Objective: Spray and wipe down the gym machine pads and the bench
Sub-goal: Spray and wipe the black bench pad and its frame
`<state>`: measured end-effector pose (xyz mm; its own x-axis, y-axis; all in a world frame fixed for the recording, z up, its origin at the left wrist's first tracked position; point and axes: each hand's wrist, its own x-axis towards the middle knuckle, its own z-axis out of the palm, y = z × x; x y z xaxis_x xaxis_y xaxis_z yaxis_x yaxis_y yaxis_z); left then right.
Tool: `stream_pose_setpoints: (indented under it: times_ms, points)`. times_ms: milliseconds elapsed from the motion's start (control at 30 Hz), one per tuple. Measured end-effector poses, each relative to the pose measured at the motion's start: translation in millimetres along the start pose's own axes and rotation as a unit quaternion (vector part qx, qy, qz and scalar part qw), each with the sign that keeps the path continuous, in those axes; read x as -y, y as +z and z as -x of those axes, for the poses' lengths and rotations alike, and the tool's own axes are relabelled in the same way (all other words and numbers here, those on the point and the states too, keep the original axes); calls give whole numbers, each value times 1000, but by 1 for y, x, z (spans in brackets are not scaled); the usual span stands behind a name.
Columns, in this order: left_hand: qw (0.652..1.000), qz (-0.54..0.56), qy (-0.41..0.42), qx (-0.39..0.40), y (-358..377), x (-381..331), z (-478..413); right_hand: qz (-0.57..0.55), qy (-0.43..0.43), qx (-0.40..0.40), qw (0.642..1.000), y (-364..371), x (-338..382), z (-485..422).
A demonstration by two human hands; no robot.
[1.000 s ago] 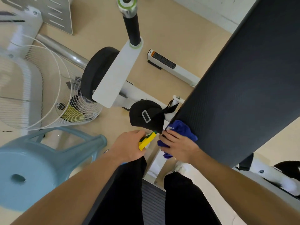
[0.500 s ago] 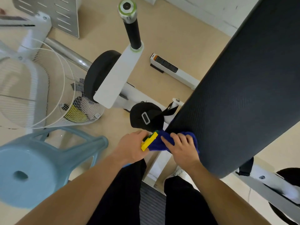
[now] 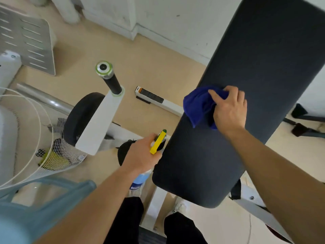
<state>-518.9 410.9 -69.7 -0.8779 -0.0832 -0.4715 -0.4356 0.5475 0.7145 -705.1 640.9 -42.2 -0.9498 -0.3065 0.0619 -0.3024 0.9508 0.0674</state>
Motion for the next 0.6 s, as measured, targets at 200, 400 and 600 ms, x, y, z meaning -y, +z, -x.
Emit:
stream_pose_setpoints:
  times_ms: [200,400,600]
  points:
    - [999,18,37,4,-19,-37,-46,-27,66,-65,995,-35,6,-86]
    - [997,-45,6,59,-20,-35,-58,-124,152,-101,975,-48,17,-126]
    - [1000,12,11,12,-31,-27,-46,-37,-67,23,997,-1,54,-64]
